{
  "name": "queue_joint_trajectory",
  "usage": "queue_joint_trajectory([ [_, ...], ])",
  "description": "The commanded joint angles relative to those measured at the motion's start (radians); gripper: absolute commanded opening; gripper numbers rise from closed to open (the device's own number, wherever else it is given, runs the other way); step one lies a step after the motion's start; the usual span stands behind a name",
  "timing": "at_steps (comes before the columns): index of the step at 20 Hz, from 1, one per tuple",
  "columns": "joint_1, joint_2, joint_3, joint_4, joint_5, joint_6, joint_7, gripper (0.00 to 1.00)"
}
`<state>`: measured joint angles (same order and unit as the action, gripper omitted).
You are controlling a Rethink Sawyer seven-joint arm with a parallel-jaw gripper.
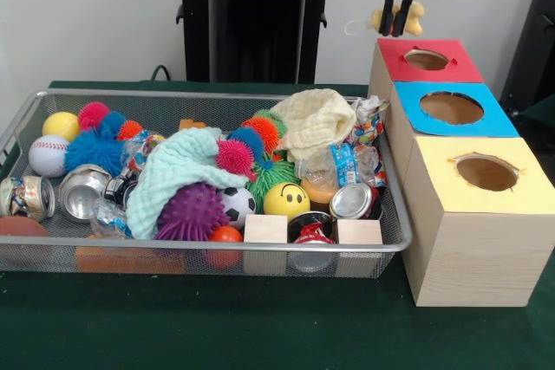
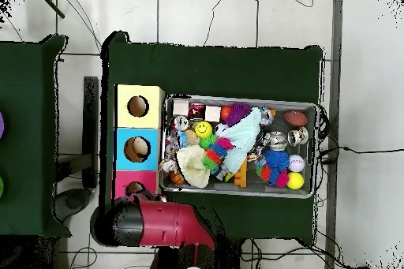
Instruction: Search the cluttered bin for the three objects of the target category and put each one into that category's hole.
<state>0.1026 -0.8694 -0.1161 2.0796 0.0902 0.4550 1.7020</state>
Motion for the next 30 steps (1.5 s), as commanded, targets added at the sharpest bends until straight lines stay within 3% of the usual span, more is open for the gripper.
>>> queue_joint_trajectory([
  [1, -0.014, 0.094, 0.021, -0.052, 0.058, -0.098, 0.248, 0.00],
  [4, 0.033, 0.082, -0.027, -0.091, 0.045, -0.061, 0.267, 0.00],
  [11, 0.123, 0.049, -0.061, -0.075, 0.087, -0.039, 0.322, 0.00],
  [18, 0.196, 0.079, -0.103, -0.122, 0.143, -0.024, 0.370, 0.00],
  [23, 0.197, 0.097, -0.111, -0.175, 0.152, 0.003, 0.354, 0.00],
  [30, 0.138, 0.137, -0.085, -0.209, 0.121, -0.051, 0.310, 0.00],
])
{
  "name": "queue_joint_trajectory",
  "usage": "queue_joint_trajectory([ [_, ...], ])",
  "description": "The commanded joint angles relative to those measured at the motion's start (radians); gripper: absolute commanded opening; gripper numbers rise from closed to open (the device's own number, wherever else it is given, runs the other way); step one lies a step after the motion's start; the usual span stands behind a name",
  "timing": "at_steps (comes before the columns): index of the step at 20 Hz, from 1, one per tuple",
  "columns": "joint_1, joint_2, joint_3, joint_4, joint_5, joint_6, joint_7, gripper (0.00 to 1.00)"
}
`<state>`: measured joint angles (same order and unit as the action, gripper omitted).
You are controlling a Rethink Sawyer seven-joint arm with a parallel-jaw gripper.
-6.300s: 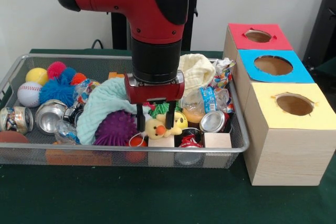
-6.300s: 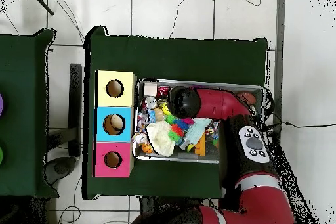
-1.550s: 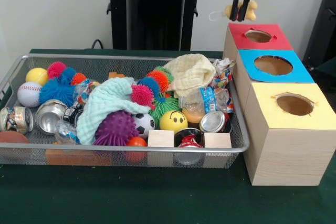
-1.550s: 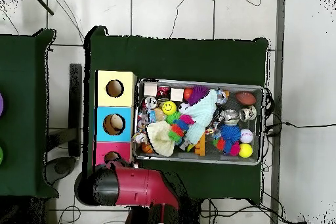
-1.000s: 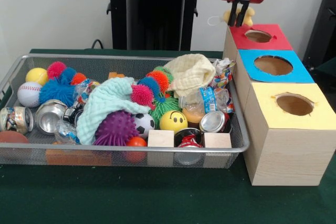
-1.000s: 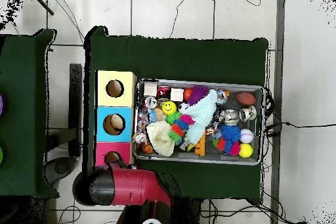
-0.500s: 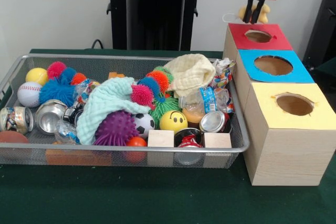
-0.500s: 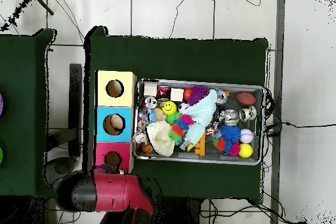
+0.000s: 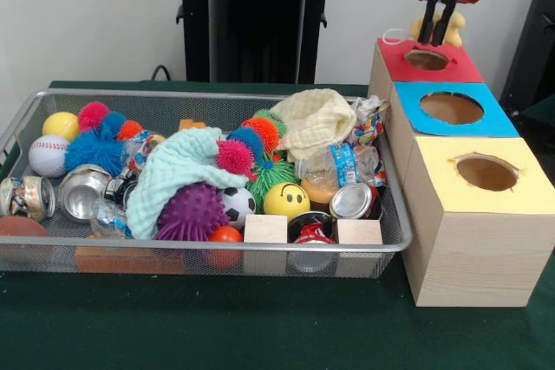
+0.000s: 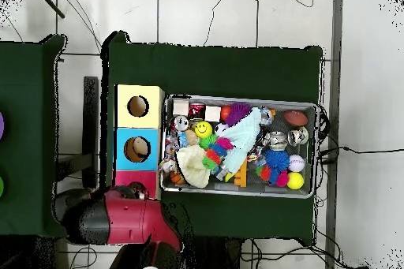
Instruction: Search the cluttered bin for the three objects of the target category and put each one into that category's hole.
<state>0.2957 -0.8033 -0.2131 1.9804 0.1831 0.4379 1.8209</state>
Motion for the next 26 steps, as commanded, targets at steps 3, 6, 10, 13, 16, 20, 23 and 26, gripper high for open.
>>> queue_joint_trajectory([
  [3, -0.084, 0.079, 0.030, -0.119, 0.014, -0.056, 0.164, 0.00],
  [6, -0.121, 0.089, 0.055, -0.125, 0.000, -0.079, 0.131, 0.00],
  [10, -0.144, 0.092, 0.063, -0.116, -0.019, -0.085, 0.116, 0.00],
  [13, -0.141, 0.090, 0.064, -0.096, -0.020, -0.092, 0.128, 0.00],
  [16, -0.133, 0.086, 0.061, -0.097, -0.018, -0.084, 0.137, 0.00],
  [20, -0.114, 0.081, 0.059, -0.084, -0.003, -0.082, 0.163, 0.00],
  [23, -0.092, 0.076, 0.051, -0.077, 0.011, -0.073, 0.189, 0.00],
  [26, -0.076, 0.068, 0.045, -0.068, 0.019, -0.064, 0.202, 0.00],
])
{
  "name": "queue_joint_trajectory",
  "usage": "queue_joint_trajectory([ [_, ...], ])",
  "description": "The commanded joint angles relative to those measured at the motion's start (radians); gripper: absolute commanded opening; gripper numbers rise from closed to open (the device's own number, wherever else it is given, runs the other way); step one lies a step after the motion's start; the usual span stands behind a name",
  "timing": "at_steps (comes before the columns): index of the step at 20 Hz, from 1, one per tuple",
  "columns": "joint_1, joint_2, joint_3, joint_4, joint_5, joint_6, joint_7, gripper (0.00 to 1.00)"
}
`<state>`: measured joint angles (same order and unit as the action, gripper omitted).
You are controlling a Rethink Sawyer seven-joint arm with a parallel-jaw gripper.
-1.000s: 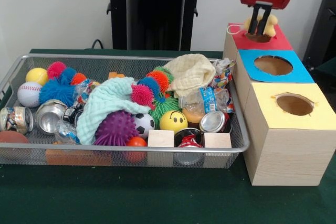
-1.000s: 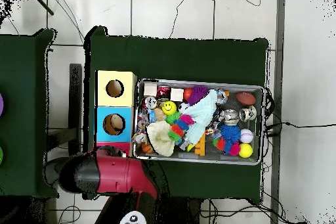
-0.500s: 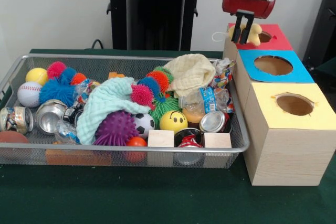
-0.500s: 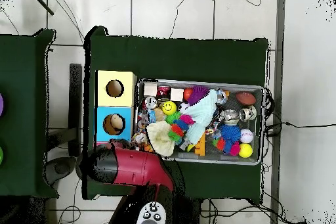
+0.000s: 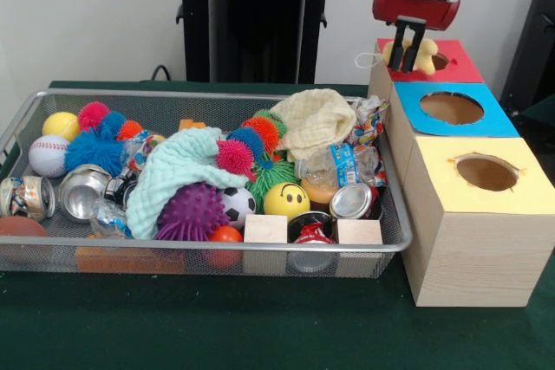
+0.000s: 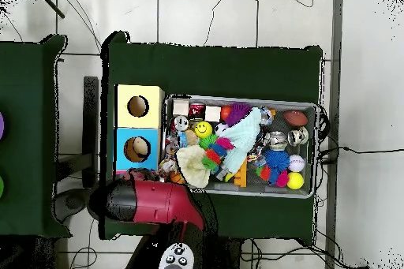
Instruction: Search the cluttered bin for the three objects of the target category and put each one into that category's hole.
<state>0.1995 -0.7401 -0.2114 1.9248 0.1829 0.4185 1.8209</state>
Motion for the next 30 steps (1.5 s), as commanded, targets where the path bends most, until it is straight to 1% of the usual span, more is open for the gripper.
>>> queue_joint_trajectory([
  [1, 0.022, 0.004, 0.043, -0.011, 0.019, -0.045, 0.202, 0.00],
  [5, 0.025, 0.000, 0.054, 0.022, 0.027, -0.072, 0.207, 0.00],
  [8, 0.017, 0.005, 0.063, 0.031, 0.030, -0.087, 0.204, 0.00],
  [9, 0.006, 0.008, 0.078, 0.043, 0.036, -0.109, 0.205, 0.00],
  [13, -0.006, 0.032, 0.094, 0.054, 0.035, -0.160, 0.209, 0.00],
  [17, -0.020, 0.034, 0.118, 0.080, 0.043, -0.195, 0.215, 0.00],
  [18, -0.020, 0.034, 0.119, 0.082, 0.044, -0.198, 0.214, 1.00],
  [25, 0.000, 0.041, 0.102, 0.075, 0.050, -0.186, 0.224, 1.00],
  [28, 0.016, 0.042, 0.085, 0.061, 0.052, -0.155, 0.226, 1.00],
  [30, 0.014, 0.043, 0.088, 0.064, 0.055, -0.161, 0.228, 1.00],
])
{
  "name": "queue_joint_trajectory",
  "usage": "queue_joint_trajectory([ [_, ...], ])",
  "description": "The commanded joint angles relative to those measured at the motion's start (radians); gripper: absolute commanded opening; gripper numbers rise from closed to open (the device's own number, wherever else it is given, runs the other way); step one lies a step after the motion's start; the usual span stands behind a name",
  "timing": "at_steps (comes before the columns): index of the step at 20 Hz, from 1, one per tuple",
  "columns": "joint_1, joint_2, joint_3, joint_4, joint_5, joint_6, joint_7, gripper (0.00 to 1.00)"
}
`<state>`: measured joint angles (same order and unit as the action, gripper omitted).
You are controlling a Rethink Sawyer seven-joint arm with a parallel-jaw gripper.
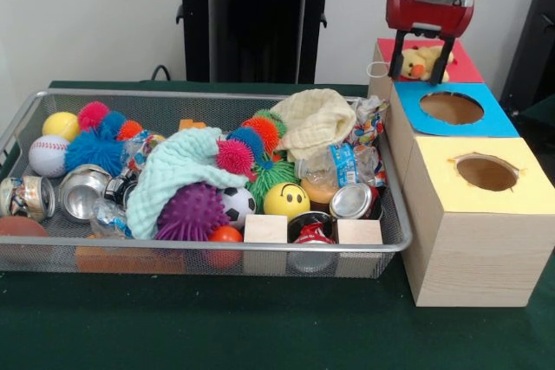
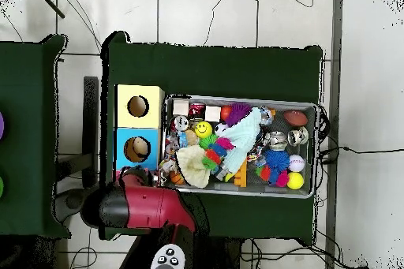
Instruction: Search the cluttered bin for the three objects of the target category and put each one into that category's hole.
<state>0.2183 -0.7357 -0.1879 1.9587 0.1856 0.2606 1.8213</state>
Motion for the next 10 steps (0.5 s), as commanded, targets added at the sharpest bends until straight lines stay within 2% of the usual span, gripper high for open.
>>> queue_joint_trajectory([
  [1, -0.003, 0.039, 0.063, 0.030, 0.053, -0.004, 0.229, 1.00],
  [10, 0.007, 0.023, 0.065, 0.056, 0.071, 0.011, 0.235, 1.00],
])
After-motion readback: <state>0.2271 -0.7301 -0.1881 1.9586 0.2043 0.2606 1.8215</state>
